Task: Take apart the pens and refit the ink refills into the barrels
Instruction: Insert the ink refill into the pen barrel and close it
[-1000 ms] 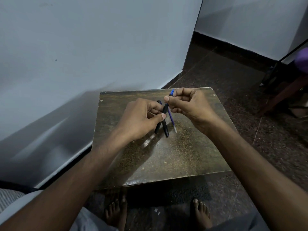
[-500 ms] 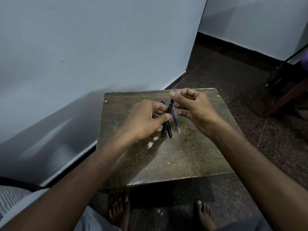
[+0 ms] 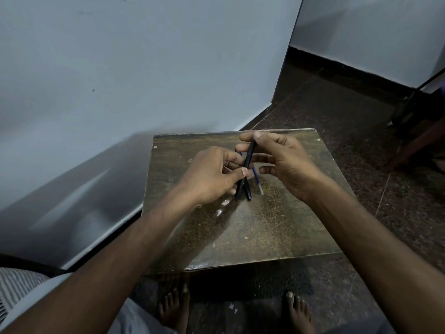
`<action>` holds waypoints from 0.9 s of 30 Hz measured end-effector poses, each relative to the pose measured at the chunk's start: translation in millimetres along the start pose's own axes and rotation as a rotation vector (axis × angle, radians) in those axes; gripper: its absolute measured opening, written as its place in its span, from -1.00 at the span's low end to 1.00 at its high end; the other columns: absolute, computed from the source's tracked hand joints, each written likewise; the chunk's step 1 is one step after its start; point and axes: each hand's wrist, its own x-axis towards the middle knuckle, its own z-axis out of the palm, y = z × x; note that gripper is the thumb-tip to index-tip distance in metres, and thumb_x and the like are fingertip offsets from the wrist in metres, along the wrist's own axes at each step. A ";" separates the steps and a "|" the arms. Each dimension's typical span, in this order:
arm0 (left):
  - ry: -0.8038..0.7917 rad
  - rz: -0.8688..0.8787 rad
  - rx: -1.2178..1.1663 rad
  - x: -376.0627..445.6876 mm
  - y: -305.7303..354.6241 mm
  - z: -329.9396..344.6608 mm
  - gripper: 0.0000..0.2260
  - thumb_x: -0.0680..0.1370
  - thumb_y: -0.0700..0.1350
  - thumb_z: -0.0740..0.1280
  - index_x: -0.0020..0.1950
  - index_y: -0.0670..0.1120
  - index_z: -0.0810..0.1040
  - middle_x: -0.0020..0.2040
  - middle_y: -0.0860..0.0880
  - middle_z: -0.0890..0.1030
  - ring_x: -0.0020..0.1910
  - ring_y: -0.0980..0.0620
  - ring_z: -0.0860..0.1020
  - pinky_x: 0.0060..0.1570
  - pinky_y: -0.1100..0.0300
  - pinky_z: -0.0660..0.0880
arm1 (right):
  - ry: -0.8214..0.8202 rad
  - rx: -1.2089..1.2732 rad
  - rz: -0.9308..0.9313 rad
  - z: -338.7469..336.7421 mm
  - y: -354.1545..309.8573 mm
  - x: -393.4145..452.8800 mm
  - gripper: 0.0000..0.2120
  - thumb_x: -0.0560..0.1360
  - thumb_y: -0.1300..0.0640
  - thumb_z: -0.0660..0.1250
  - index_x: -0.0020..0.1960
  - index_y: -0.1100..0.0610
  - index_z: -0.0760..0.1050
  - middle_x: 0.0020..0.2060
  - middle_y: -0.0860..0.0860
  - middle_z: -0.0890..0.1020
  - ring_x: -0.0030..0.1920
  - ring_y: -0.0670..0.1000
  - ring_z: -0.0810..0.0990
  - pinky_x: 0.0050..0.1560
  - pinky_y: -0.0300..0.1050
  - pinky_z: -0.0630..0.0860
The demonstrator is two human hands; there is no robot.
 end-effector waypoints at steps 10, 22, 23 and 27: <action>-0.006 -0.036 -0.060 0.9 -0.7 0.6 -0.86 0.64 -0.05 0.50 0.19 0.06 0.77 0.00 0.08 0.81 -0.22 0.10 0.80 -0.16 0.27 0.72 | 0.044 -0.002 0.035 5.5 -1.4 -0.4 -0.70 0.71 -0.11 0.34 0.23 0.04 0.74 0.10 0.00 0.82 0.01 -0.02 0.77 -0.01 -0.06 0.60; -0.019 -0.031 -0.066 1.9 -3.1 -2.2 -0.90 0.63 -0.03 0.51 0.13 0.11 0.77 -0.01 0.07 0.81 -0.20 0.05 0.81 -0.12 0.17 0.75 | 0.043 0.027 0.019 7.0 1.3 1.8 -0.72 0.73 -0.02 0.33 0.26 0.10 0.73 0.11 -0.01 0.82 -0.01 -0.07 0.78 -0.12 -0.17 0.66; -0.019 -0.032 -0.066 1.9 -3.8 -2.7 -0.91 0.63 -0.03 0.51 0.12 0.12 0.77 -0.01 0.07 0.81 -0.20 0.05 0.81 -0.11 0.15 0.76 | 0.037 0.072 0.012 6.8 0.7 1.6 -0.74 0.74 0.03 0.32 0.26 0.12 0.73 0.10 0.01 0.83 -0.05 -0.09 0.79 -0.19 -0.22 0.66; -0.046 -0.039 -0.093 2.3 -5.5 0.1 -0.88 0.64 -0.08 0.51 0.16 0.05 0.78 0.02 0.05 0.81 -0.13 0.03 0.82 -0.07 0.07 0.77 | 0.110 0.018 0.001 7.7 1.9 0.8 -0.89 0.63 0.01 0.49 -0.01 0.02 0.75 -0.06 -0.03 0.83 -0.16 -0.15 0.74 -0.23 -0.23 0.56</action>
